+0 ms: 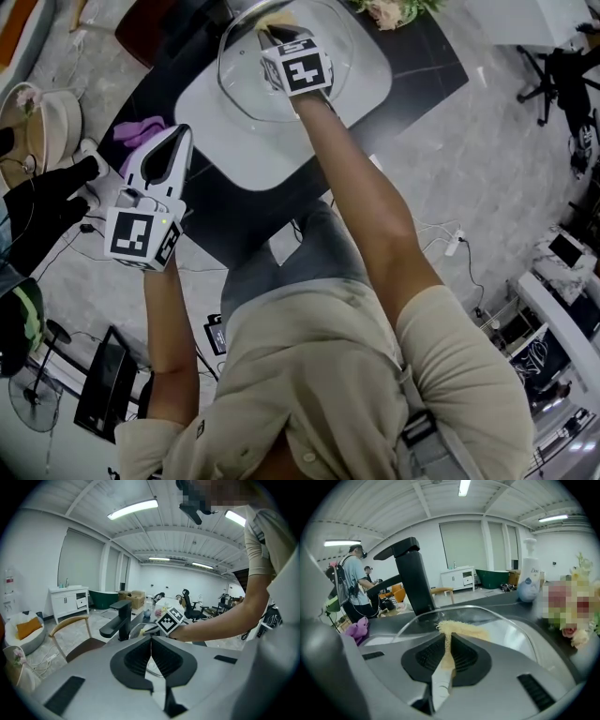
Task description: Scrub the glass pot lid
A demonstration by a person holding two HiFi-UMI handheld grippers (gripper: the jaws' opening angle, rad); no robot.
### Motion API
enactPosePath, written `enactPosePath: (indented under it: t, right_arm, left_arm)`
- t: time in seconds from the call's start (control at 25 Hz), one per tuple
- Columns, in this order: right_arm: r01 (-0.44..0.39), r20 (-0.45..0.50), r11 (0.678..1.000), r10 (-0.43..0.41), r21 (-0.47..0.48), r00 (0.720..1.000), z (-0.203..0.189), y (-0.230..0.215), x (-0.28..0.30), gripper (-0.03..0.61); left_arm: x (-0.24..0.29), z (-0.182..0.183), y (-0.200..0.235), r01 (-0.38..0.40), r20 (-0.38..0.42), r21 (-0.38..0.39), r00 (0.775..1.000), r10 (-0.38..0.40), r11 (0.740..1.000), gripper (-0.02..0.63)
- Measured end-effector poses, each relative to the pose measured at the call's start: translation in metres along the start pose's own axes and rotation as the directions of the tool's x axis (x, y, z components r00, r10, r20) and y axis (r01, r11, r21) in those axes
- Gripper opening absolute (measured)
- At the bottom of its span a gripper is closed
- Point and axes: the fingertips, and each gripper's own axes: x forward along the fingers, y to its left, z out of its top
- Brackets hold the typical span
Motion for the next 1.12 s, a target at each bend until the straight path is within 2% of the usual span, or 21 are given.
enactPosePath:
  t: [0.12,0.28,0.36,0.48,1.12]
  right_arm:
    - [0.064,-0.064,0.997,-0.061,0.040,0.996,-0.030,-0.032,-0.010,0.044]
    - [0.203,-0.117,0.970,-0.188,0.134,0.975,-0.066,-0.093,-0.045,0.044]
    - [0.203,-0.128,0.968,-0.185,0.145,0.974,-0.077,-0.102,-0.054,0.044]
    - [0.187,-0.138,0.977,-0.172,0.100,0.975,-0.084,-0.099,-0.056,0.044]
    - [0.199,-0.148,0.972,-0.180,0.122,0.972,-0.082,-0.093,-0.047,0.044]
  left_arm:
    - [0.004,0.002,-0.003,0.009,0.001,0.002,1.000,-0.009,1.000,0.018]
    - [0.008,0.003,-0.004,0.019,0.003,0.002,1.000,-0.019,1.000,0.018]
    - [0.010,0.003,-0.005,0.024,0.002,0.002,1.000,-0.024,1.000,0.018]
    - [0.010,0.002,-0.005,0.028,-0.002,0.003,1.000,-0.028,1.000,0.018]
    - [0.002,-0.002,0.005,0.011,-0.001,-0.012,1.000,-0.011,1.000,0.018]
